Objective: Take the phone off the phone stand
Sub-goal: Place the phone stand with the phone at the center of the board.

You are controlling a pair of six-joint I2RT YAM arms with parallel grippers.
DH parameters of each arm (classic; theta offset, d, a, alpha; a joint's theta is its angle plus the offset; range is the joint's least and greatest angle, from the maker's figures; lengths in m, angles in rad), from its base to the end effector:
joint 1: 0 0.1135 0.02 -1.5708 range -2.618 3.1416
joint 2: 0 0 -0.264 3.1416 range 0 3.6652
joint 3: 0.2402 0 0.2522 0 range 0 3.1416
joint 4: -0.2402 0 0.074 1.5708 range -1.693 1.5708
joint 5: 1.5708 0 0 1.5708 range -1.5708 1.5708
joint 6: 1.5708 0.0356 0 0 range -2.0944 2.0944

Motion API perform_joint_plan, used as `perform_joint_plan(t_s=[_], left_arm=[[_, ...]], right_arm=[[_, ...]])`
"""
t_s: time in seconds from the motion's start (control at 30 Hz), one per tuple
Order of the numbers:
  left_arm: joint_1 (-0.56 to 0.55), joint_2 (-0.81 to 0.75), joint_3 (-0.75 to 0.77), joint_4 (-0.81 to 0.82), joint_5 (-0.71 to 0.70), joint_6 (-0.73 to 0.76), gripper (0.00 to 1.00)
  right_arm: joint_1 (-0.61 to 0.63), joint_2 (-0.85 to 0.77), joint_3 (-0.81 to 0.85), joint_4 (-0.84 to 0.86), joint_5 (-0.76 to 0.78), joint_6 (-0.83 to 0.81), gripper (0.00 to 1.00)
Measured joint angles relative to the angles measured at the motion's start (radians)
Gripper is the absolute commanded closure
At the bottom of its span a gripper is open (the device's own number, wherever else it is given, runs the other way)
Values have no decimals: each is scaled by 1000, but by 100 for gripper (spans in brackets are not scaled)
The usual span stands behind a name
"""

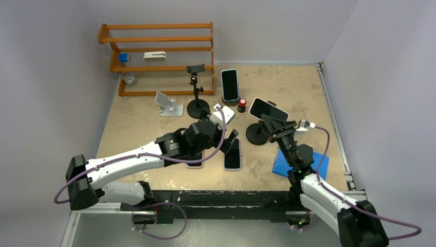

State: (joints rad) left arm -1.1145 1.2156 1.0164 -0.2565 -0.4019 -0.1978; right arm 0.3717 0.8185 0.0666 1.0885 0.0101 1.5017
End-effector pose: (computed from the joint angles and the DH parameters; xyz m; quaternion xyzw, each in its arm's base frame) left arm 0.1341 -0.2417 0.3244 0.2732 0.7924 -0.1821 0.5141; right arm 0.1520 0.0588 0.2190 0.3133 0.4865 0.6553 0.4855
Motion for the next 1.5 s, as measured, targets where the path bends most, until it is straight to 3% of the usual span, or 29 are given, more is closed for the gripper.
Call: perform_joint_plan(t_s=[0.33, 0.6, 1.1, 1.5], left_arm=[[0, 0, 0, 0, 0, 0, 0], [-2, 0, 0, 1, 1, 0, 0], [9, -39, -39, 113, 129, -85, 0], [30, -25, -32, 272, 263, -247, 0]], right_arm=[[-5, -102, 0, -137, 0, -71, 26], [-6, -270, 20, -399, -1, -184, 19], [-11, -487, 320, -1112, 45, -591, 21], [-11, -560, 470, -1273, 53, -658, 21]])
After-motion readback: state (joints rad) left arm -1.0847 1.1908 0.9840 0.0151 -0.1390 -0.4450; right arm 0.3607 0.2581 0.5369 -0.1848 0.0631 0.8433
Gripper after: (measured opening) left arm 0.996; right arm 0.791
